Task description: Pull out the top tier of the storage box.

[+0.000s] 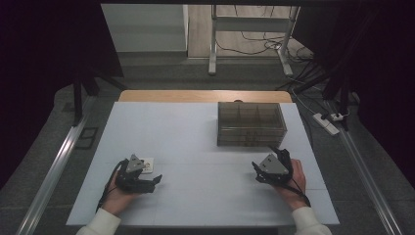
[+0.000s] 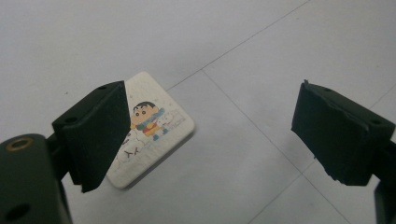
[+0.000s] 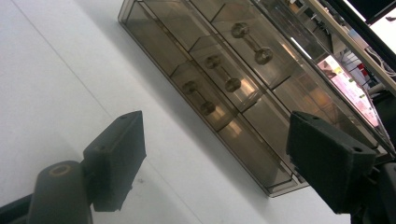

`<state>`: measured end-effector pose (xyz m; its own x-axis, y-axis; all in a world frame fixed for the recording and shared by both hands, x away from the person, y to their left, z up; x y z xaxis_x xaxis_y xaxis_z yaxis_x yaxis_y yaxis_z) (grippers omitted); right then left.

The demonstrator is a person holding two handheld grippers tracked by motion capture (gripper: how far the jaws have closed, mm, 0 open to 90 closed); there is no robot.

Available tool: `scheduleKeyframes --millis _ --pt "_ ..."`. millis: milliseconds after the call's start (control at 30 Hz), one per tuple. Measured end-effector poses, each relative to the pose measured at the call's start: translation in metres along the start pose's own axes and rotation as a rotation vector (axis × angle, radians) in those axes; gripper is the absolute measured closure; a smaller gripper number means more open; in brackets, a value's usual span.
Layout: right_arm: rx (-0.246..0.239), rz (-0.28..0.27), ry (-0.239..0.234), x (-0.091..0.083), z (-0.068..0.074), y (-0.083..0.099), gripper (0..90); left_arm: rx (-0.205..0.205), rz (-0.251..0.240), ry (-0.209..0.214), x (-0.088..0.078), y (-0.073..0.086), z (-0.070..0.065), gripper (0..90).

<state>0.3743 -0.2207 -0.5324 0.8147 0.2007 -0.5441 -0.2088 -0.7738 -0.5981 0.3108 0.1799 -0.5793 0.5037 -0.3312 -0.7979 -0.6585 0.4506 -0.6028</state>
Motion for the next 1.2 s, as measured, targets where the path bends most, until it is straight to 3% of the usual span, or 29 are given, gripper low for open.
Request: scheduleKeyframes --millis 633,1200 --pt "-0.017 0.008 0.018 0.006 -0.008 -0.002 22.2 0.005 0.009 -0.003 0.002 0.0 -0.001 11.8" --pt "-0.037 -0.023 0.05 0.008 -0.016 -0.017 23.9 0.009 0.014 -0.01 0.003 0.001 -0.001 11.8"
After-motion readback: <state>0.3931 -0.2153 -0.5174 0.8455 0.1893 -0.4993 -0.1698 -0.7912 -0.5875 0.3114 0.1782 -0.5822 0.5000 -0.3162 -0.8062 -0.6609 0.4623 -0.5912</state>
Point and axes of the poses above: each handheld gripper's, and its own axes: x roughly forward along the jaws, y roughly out of its underside, z roughly to its left, the point moved 7 cm from there along x, roughly forward along the jaws, and after that the axes turned 9 degrees about z, right-handed, at the moved point
